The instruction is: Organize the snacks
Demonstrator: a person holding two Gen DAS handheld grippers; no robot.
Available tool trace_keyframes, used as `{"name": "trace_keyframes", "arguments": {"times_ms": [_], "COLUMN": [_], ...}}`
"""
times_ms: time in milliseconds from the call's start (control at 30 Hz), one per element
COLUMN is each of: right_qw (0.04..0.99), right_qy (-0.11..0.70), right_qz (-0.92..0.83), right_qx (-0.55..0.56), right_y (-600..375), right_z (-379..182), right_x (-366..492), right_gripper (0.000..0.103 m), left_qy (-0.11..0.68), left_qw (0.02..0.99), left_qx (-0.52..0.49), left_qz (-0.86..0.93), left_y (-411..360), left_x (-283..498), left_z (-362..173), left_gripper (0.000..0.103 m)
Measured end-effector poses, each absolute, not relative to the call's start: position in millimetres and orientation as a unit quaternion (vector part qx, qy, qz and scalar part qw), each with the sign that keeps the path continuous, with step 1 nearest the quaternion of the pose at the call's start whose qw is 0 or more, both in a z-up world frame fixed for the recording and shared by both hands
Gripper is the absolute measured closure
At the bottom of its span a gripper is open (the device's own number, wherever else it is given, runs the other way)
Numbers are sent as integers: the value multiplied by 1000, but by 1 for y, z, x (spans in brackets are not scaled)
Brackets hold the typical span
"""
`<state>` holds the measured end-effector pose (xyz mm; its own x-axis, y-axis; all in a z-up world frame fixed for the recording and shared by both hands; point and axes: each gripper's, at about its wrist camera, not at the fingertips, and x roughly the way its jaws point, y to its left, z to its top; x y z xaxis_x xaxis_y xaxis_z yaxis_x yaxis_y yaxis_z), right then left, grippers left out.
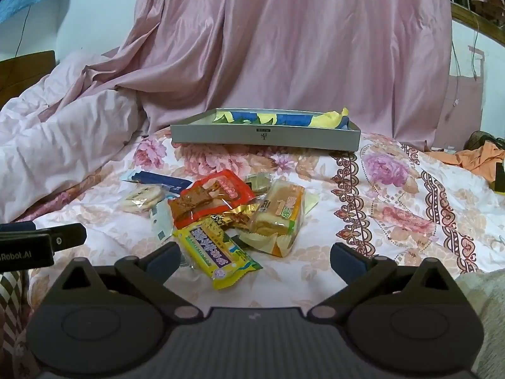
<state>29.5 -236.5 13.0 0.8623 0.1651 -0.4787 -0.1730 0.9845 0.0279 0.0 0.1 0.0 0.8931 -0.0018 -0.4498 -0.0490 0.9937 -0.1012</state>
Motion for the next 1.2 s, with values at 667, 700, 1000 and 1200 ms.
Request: {"name": "trace_keyframes", "arguments": {"times_ms": [667,700,1000,1200], "right_qw": [964,964,964,964], "right_qy": [250,250,251,252], "right_qz": [88,88,88,88], "right_qx": [-8,-8,-7,-7], "right_y": [-236,-236,-236,-236], "right_z": [14,14,14,14], "right_x": [30,30,30,30], "right_gripper": [0,0,0,0], "left_qy": [237,237,237,237], "left_qw": [970,970,970,970], "left_qx": [-57,-57,-57,-57], "left_qz": [9,9,8,9], "left_y": [-3,-3,-3,-4], "left_x": [0,0,0,-1], "left_z": [-4,-4,-4,-5], "left_gripper": [1,1,1,1]}}
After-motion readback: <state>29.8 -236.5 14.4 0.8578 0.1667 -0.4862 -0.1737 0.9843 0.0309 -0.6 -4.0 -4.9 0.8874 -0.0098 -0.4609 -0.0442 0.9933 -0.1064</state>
